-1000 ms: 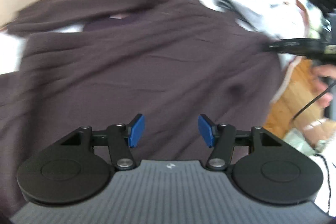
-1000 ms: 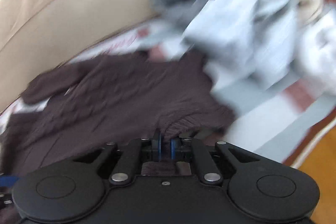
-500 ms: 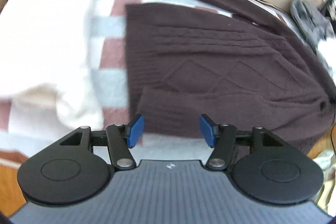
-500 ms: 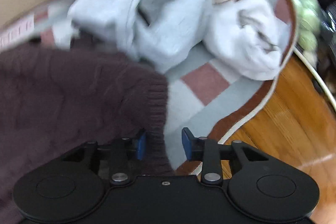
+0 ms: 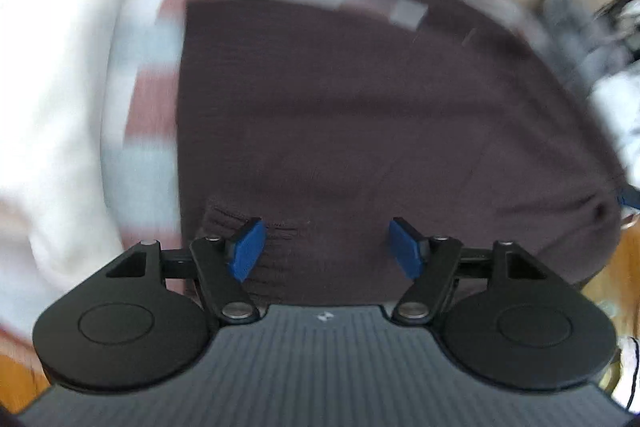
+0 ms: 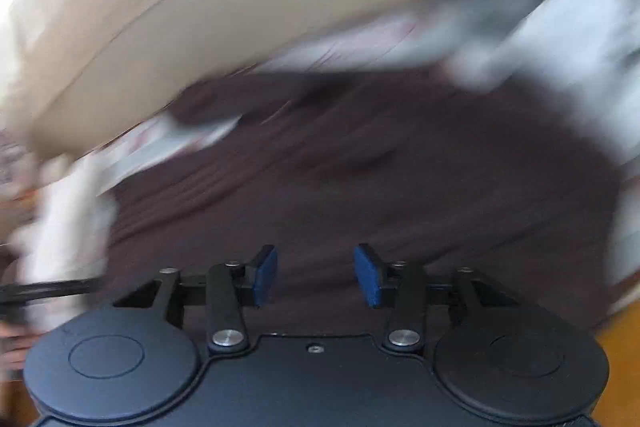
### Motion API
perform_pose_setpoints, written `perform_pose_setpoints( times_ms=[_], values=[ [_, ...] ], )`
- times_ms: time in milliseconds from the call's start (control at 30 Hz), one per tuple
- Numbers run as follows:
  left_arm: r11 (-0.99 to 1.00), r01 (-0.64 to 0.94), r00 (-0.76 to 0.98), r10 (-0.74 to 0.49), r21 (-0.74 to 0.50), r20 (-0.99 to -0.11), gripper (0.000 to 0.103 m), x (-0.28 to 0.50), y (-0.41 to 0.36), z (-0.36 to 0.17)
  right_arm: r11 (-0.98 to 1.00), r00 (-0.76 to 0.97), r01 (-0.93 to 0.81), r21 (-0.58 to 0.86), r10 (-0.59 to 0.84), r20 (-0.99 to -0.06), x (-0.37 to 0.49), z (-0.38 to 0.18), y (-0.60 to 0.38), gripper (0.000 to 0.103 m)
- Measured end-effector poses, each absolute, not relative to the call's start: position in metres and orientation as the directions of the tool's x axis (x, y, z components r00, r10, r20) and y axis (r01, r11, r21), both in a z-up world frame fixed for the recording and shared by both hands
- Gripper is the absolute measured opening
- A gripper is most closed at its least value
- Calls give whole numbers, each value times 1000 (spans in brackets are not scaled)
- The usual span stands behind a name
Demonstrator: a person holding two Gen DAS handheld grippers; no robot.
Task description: Fold clothes
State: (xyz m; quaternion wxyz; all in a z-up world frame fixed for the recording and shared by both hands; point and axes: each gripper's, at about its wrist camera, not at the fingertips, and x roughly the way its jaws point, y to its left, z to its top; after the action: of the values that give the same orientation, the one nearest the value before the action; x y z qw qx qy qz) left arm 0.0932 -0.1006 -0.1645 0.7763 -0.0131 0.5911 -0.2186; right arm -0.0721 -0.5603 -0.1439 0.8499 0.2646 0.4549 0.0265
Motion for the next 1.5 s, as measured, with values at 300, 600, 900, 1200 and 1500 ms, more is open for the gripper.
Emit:
perform_pose_setpoints(
  times_ms=[300,600,900,1200,1500],
  values=[
    [913,349,236,-306,-213,-922,71,85,-102,-175,871,387,-360,334,465,-796,8,-181,-375,49],
    [923,259,189,-338,-285,-922,71,70,-79,-160,862,406,-471,186,399,-822,-12,-192,-333,7],
    [891,173,176,-446,-419,-877,74,53,-70,-161,808,293,-392,439,563,-773,-45,-206,-335,2],
    [946,240,200,-269,-219,-942,46,44,-103,-182,898,349,-276,342,426,-835,-71,-139,-442,36],
    [939,300,267,-252,-168,-930,19,34,-103,-159,955,346,-264,137,226,-911,-94,-147,-512,41]
  ],
)
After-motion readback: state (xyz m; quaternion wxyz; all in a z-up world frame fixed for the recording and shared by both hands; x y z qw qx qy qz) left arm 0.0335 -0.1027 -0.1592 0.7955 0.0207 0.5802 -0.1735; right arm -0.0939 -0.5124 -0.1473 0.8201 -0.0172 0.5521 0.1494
